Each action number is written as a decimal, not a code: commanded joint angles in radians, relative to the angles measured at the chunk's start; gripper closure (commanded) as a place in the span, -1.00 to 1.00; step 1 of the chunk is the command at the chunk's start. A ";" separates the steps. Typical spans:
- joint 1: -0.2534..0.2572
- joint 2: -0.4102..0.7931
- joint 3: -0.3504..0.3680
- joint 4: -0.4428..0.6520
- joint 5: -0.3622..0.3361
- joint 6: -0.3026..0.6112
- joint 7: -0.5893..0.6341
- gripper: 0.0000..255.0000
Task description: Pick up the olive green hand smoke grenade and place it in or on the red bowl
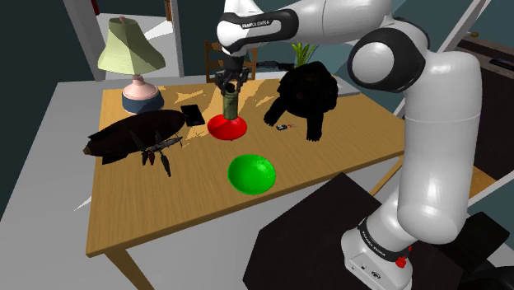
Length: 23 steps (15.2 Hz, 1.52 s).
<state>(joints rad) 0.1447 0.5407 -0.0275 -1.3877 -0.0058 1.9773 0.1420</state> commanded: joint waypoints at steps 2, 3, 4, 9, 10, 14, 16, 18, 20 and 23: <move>0.000 0.013 0.000 -0.019 0.000 0.034 0.001 1.00; 0.000 0.017 0.000 -0.027 0.000 0.045 0.001 1.00; 0.000 0.021 0.000 -0.035 0.000 0.057 0.001 1.00; 0.000 0.043 0.001 -0.068 0.000 0.112 0.002 1.00; 0.000 0.049 0.001 -0.074 0.000 0.124 0.002 1.00; 0.000 0.049 0.001 -0.074 0.000 0.124 0.002 1.00; 0.000 0.049 0.001 -0.074 0.000 0.124 0.002 1.00; 0.000 0.049 0.001 -0.074 0.000 0.124 0.002 1.00; 0.000 0.049 0.001 -0.074 0.000 0.124 0.002 -1.00; 0.000 0.049 0.001 -0.074 0.000 0.124 0.002 -1.00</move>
<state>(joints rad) 0.1450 0.5894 -0.0269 -1.4620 -0.0054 2.1015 0.1441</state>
